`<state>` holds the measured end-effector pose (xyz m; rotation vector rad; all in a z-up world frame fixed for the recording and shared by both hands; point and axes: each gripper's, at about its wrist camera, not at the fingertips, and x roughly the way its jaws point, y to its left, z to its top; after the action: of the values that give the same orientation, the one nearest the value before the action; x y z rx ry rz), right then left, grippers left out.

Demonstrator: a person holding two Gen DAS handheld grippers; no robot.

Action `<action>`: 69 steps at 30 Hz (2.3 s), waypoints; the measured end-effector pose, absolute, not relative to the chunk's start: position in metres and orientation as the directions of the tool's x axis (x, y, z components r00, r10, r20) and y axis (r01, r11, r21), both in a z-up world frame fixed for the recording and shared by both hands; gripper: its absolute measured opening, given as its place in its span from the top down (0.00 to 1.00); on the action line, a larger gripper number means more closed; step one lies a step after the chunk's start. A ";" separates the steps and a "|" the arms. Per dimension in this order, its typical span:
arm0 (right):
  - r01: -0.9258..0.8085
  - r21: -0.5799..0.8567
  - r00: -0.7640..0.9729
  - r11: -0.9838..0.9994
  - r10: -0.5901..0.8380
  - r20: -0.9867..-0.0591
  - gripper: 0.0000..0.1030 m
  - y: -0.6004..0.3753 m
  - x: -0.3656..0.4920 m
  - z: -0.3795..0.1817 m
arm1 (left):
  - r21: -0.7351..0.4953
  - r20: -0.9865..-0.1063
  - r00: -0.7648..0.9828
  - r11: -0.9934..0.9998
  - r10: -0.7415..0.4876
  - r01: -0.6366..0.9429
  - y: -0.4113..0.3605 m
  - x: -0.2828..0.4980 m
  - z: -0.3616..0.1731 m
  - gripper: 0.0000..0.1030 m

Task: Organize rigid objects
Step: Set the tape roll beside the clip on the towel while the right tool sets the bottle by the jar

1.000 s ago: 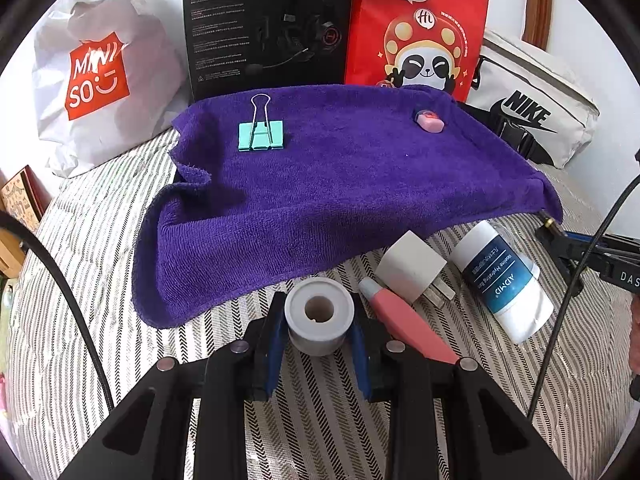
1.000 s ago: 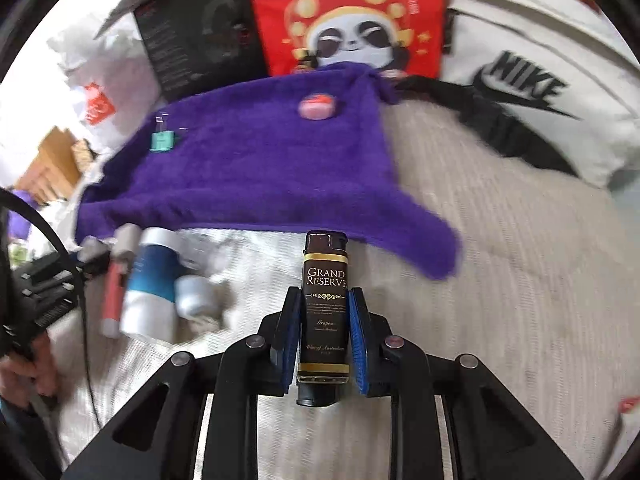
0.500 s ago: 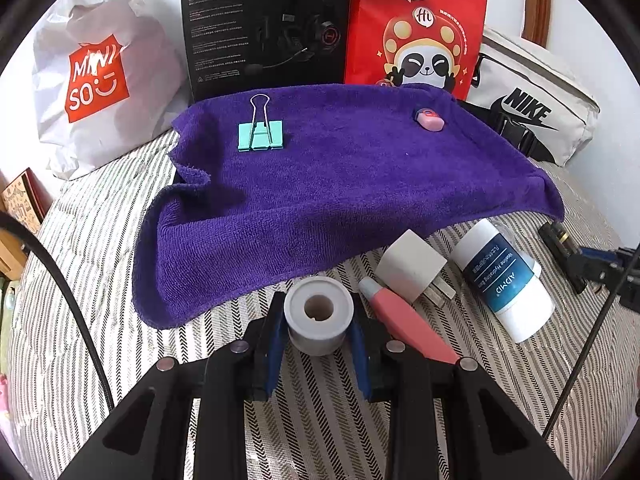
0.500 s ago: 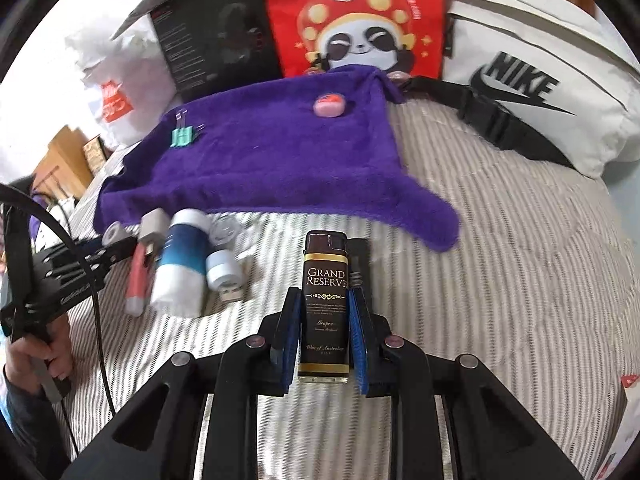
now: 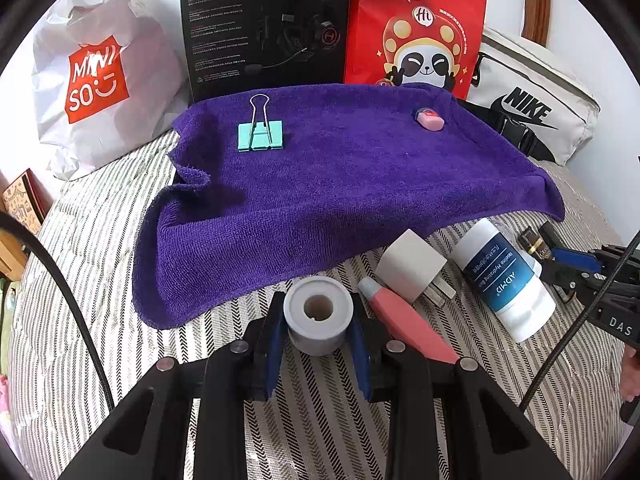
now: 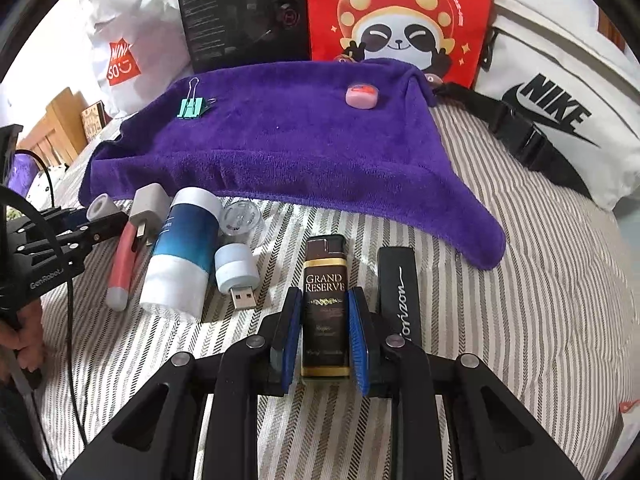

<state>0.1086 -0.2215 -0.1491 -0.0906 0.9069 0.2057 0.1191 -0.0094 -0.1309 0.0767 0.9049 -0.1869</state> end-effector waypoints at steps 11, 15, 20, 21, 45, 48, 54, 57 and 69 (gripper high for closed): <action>-0.221 0.032 0.574 0.975 0.156 -0.804 0.77 -0.226 0.110 -0.146 | -0.012 -0.789 0.601 0.980 -0.131 0.197 -0.008 0.118 -0.130 0.73; -0.215 0.027 0.582 0.976 0.151 -0.799 0.77 -0.230 0.105 -0.140 | -0.027 -0.795 0.591 0.982 -0.134 0.187 -0.004 0.114 -0.127 0.73; -0.218 0.032 0.593 0.975 0.159 -0.789 0.77 -0.234 0.102 -0.129 | -0.058 -0.792 0.592 0.983 -0.153 0.176 0.004 0.107 -0.118 0.73; -0.218 0.033 0.597 0.975 0.160 -0.786 0.77 -0.235 0.102 -0.126 | -0.066 -0.789 0.594 0.983 -0.158 0.174 0.006 0.106 -0.115 0.73; -0.263 0.032 0.668 0.964 0.206 -0.715 0.77 -0.238 0.149 -0.071 | -0.126 -0.736 0.647 0.980 -0.197 0.155 0.036 0.135 -0.060 0.73; -0.271 0.030 0.670 0.962 0.211 -0.712 0.77 -0.238 0.163 -0.067 | -0.107 -0.735 0.653 0.982 -0.184 0.156 0.034 0.147 -0.054 0.73; -0.289 0.039 0.665 0.957 0.229 -0.710 0.77 -0.235 0.194 -0.060 | -0.117 -0.728 0.654 0.977 -0.207 0.178 0.031 0.177 -0.044 0.74; -0.291 0.036 0.660 0.956 0.228 -0.716 0.77 -0.234 0.212 -0.062 | -0.099 -0.735 0.648 0.977 -0.201 0.190 0.029 0.196 -0.046 0.73; -0.284 0.041 0.580 0.958 0.206 -0.788 0.77 -0.235 0.266 -0.106 | -0.152 -0.770 0.600 0.975 -0.219 0.160 0.035 0.245 -0.075 0.73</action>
<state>0.2662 -0.2350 -0.1057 -0.0934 0.9085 0.2868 0.2447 0.0348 -0.0750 -0.0698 0.9011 -0.2198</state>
